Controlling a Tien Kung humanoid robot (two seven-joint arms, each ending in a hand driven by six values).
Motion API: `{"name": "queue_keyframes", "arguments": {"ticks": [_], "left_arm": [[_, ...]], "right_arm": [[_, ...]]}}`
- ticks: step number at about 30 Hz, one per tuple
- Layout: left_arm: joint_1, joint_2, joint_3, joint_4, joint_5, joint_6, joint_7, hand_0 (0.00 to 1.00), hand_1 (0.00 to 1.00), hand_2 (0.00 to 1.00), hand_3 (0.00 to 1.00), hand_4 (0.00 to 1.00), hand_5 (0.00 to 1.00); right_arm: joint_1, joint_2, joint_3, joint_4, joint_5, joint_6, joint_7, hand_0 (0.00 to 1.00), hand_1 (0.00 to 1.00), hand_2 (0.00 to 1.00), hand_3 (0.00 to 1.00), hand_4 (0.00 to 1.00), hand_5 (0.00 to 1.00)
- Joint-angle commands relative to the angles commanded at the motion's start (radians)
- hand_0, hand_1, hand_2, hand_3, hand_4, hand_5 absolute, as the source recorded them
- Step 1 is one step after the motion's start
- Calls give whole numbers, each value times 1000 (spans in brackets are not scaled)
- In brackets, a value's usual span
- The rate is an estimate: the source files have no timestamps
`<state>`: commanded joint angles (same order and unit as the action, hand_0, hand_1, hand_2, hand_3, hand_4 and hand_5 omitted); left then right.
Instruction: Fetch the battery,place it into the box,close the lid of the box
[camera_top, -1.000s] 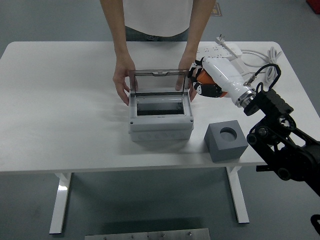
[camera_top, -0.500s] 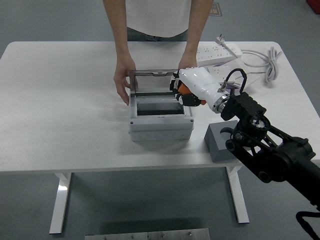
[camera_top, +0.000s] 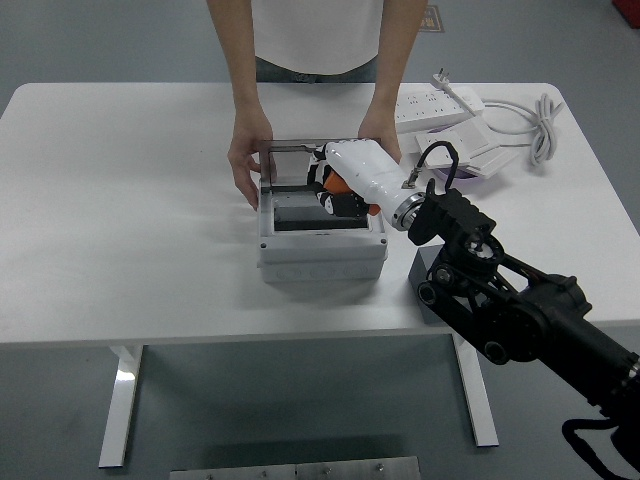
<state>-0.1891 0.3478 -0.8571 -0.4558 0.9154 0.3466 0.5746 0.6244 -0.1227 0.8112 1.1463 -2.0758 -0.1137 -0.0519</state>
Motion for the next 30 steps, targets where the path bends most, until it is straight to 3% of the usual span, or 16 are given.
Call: {"name": "queue_keyframes", "arguments": {"ticks": [19,30], "left_arm": [[-11,2,-13,-1,28,-9,8,644,689,586,596,534,2],[-15,3,-19,-1,41,-12,11,643,689,586,596,534,2]], "right_arm": [[58,60,-98,-54,25,-101,65,213,235,321,370,341,2],[76,60,-103,-134,53,-196,147,214,235,321,369,338,2]]}}
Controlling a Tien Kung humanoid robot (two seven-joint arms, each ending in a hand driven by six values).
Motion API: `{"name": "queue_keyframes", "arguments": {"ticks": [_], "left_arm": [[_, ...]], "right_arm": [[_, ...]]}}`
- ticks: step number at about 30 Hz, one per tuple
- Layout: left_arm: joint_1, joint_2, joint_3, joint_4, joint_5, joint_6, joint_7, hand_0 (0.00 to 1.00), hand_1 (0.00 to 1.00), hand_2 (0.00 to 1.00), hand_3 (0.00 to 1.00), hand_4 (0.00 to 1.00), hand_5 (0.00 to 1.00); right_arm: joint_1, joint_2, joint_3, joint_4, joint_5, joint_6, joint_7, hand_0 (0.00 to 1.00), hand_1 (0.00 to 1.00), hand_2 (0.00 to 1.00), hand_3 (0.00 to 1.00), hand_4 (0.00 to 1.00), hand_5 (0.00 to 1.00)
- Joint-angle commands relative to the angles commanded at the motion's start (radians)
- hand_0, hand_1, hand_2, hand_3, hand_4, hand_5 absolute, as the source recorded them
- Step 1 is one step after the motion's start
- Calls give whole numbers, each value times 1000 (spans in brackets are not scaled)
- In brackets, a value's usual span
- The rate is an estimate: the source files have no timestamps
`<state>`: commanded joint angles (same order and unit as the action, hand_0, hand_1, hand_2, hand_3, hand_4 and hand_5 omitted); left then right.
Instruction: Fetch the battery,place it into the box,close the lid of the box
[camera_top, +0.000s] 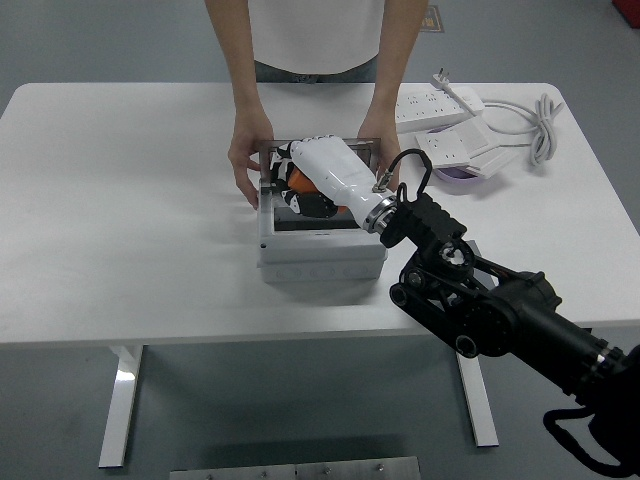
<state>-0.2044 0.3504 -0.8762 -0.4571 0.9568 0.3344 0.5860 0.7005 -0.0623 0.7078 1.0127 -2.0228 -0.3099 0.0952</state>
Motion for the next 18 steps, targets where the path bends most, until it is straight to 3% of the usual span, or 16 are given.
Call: {"name": "queue_keyframes", "arguments": {"ticks": [7,18], "left_arm": [[-6,0,-2,0,6,-2,1,643,689,585,596,533,2],[-16,-2,-5,1,15,-5,2,643,690,586,596,530,2]], "right_arm": [[6,11,-5,-37,29,-40,27,214,237,320,369,336,2],[-1,30,-13,-66,66,-64,41,214,237,318,368,332,2]]}}
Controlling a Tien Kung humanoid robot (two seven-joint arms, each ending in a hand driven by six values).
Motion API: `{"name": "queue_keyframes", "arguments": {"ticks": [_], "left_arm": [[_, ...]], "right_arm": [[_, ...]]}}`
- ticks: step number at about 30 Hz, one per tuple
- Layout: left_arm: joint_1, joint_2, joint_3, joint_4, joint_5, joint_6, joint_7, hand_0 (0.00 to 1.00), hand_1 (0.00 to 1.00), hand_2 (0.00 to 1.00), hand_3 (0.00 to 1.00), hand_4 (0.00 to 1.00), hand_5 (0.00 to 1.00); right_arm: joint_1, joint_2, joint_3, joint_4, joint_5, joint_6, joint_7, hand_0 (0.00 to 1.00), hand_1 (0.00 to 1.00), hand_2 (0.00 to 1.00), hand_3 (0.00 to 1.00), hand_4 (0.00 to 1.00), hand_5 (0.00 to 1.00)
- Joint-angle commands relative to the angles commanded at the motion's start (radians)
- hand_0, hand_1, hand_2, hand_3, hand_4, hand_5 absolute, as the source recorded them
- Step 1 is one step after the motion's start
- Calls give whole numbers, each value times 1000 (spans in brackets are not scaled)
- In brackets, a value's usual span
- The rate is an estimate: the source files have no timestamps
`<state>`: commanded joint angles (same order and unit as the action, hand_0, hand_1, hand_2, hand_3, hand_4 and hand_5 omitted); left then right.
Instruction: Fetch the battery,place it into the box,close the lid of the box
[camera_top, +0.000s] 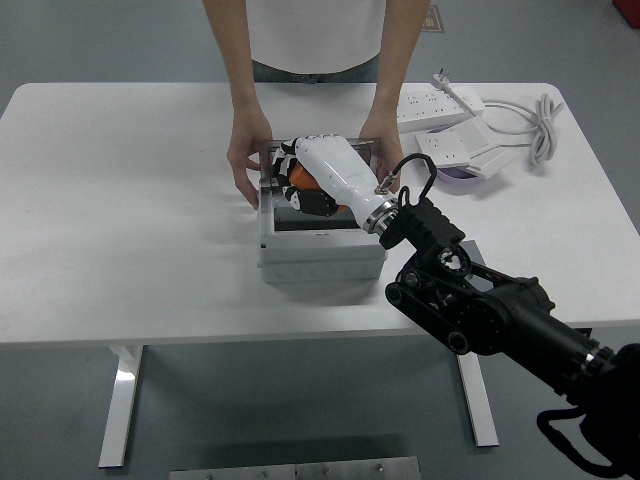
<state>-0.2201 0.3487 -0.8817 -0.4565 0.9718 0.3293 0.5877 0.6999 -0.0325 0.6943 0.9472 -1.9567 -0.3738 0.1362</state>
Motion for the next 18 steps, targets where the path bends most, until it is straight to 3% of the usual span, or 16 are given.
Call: {"name": "queue_keyframes", "arguments": {"ticks": [18], "left_arm": [[-11,-2,6,3,3,-5,-8,643,690,585,596,528,2]], "right_arm": [[-4,8,-16,-65,35,-16,18,212,237,314,361,312,2]]}}
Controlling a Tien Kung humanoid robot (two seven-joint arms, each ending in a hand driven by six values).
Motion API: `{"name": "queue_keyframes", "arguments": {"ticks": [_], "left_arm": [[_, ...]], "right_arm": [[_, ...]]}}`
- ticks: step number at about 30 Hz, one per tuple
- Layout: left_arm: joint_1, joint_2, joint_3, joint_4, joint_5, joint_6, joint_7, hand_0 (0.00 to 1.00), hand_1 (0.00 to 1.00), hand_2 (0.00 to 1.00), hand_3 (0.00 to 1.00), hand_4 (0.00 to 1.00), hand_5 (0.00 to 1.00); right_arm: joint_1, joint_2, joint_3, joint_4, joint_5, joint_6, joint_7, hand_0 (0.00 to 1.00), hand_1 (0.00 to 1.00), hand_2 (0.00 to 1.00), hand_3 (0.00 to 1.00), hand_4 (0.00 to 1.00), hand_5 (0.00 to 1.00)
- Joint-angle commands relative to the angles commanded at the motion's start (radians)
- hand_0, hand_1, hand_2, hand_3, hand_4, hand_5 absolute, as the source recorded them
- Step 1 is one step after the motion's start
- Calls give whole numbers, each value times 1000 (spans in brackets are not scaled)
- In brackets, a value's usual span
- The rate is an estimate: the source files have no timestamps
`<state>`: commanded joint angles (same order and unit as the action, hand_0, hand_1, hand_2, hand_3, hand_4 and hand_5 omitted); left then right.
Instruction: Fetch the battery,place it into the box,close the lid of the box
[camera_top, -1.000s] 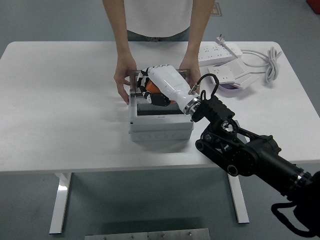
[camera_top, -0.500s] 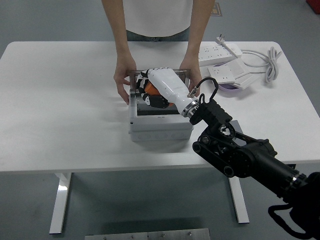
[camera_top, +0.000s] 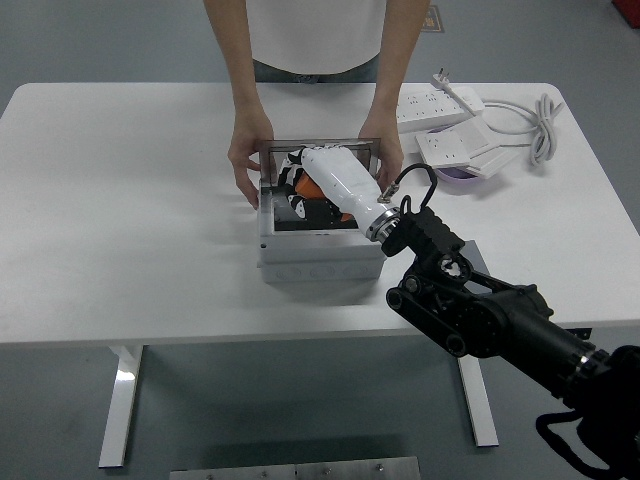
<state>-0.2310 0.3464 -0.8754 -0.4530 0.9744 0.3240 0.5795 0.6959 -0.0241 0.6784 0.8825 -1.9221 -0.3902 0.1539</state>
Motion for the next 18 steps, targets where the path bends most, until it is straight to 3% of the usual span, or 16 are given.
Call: {"name": "queue_keyframes", "arguments": {"ticks": [18], "left_arm": [[-7,-1,9,3,-6,1,-12,643,690,584,596,528,2]], "right_arm": [[8,-7,-53,-34,50,6,11,219,238,313,359,298,2]]}}
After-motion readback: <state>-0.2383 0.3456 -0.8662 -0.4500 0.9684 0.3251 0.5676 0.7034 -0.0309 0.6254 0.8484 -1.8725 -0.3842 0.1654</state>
